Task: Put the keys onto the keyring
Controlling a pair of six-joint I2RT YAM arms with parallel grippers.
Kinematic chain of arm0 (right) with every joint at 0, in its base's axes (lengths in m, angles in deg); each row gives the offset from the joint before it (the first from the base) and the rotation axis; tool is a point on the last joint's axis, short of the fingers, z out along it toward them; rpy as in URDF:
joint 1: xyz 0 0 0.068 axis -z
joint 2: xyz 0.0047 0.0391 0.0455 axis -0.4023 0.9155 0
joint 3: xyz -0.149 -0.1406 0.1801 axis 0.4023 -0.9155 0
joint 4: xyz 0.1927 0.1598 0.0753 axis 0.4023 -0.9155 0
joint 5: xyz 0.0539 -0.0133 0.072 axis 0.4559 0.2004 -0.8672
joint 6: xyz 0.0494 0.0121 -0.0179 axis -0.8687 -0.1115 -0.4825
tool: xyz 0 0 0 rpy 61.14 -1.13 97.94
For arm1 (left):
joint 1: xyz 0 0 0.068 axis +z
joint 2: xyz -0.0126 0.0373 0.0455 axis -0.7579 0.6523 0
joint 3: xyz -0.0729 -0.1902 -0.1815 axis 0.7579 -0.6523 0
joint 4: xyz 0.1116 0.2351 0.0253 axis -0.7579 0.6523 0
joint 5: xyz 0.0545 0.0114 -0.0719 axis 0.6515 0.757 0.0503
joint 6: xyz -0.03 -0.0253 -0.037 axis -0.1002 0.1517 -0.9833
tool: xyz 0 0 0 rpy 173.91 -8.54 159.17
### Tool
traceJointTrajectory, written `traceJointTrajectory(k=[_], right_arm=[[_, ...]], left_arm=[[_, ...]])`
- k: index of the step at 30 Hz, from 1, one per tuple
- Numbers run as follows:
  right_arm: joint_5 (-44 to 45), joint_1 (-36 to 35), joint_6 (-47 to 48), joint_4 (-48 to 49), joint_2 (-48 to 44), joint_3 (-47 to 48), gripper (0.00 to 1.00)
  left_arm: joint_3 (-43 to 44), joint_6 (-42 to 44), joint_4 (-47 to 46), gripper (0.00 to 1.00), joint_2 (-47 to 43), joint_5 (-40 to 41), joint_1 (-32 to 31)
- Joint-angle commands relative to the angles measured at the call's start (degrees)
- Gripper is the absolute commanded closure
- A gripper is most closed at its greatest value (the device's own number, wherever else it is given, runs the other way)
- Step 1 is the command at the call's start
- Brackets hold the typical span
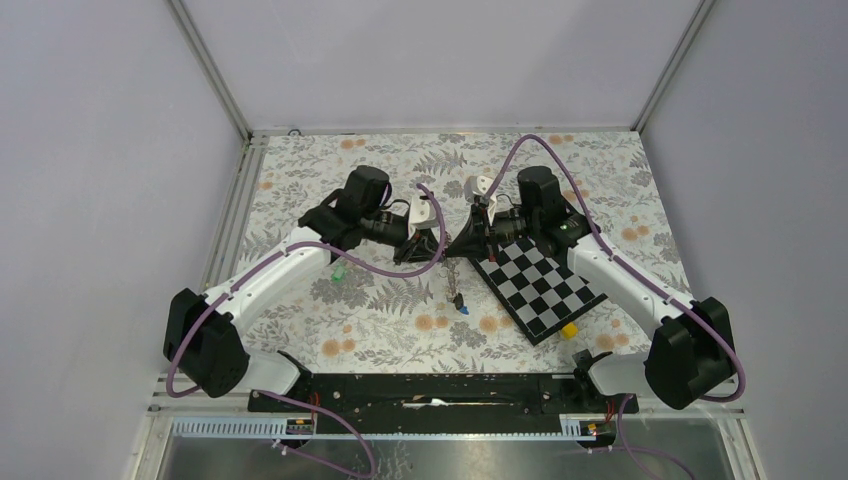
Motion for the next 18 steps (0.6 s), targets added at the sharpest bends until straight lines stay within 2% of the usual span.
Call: traceJointTrajectory(k=[1, 6, 11, 18], right_arm=[[-0.50, -0.56, 0.11, 2.70, -0.23, 0.11, 1.00], [-0.16, -0.60, 0.76, 2.68, 0.15, -0.33, 1.00], [0.76, -0.56, 1.62, 2.71, 0.39, -0.95, 1.00], [1.62, -0.56, 2.14, 2.67, 0.39, -1.26, 0.93]], left_arm=[[1.02, 0.34, -4.59, 0.83, -1.66, 0.50, -0.24], [1.40, 0.59, -4.33, 0.87, -1.78, 0.82, -0.24], [2.23, 0.96, -3.05, 1.00, -1.71, 1.27, -0.24], [7.42, 4.38, 6.32, 1.00, 0.65, 3.71, -0.24]])
